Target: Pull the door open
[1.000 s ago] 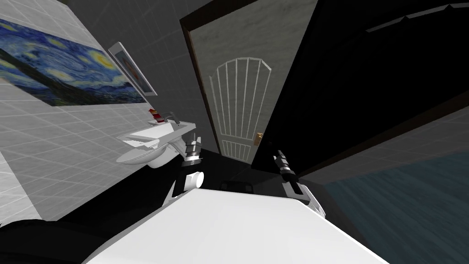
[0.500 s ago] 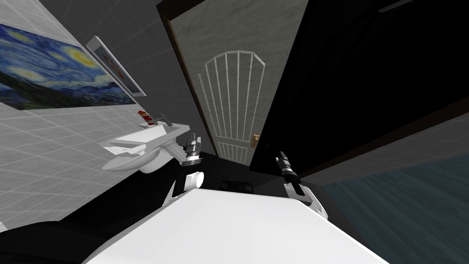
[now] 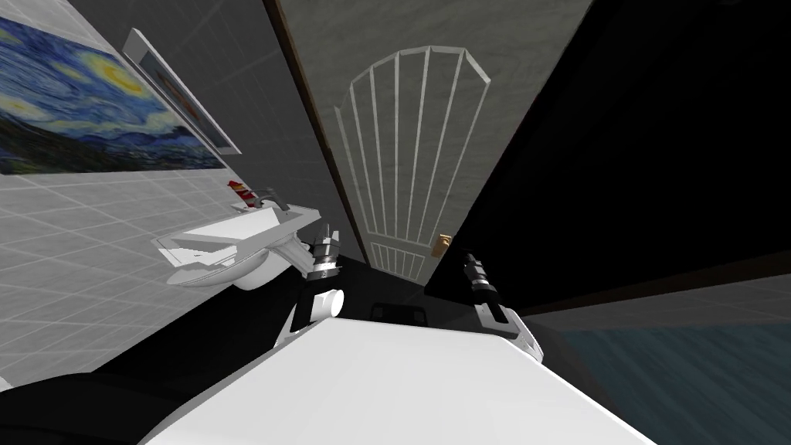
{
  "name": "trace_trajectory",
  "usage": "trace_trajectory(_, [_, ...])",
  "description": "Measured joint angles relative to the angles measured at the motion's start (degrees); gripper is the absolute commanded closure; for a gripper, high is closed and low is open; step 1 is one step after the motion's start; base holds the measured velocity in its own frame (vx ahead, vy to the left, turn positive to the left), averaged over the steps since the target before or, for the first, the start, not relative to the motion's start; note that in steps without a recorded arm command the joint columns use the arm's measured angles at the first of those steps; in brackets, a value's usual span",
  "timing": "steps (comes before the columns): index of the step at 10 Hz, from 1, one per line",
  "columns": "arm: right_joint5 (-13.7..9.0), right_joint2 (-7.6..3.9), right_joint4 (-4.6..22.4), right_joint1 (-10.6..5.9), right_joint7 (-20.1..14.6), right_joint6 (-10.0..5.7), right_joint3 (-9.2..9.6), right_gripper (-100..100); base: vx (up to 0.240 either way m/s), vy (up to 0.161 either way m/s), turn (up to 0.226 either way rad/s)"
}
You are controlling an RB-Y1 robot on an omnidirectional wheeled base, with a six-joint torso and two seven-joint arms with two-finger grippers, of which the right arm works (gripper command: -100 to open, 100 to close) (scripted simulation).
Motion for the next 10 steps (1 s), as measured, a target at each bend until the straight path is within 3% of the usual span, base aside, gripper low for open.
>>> trace_trajectory(5, [0.09,0.16,0.09,0.10,0.02,0.07,0.33,100,-0.036,-0.016,0.002])
trace_trajectory(10, [0.70,-1.02,-0.63,2.23,-1.52,-1.53,1.37,100,-0.205,-0.070,0.059])
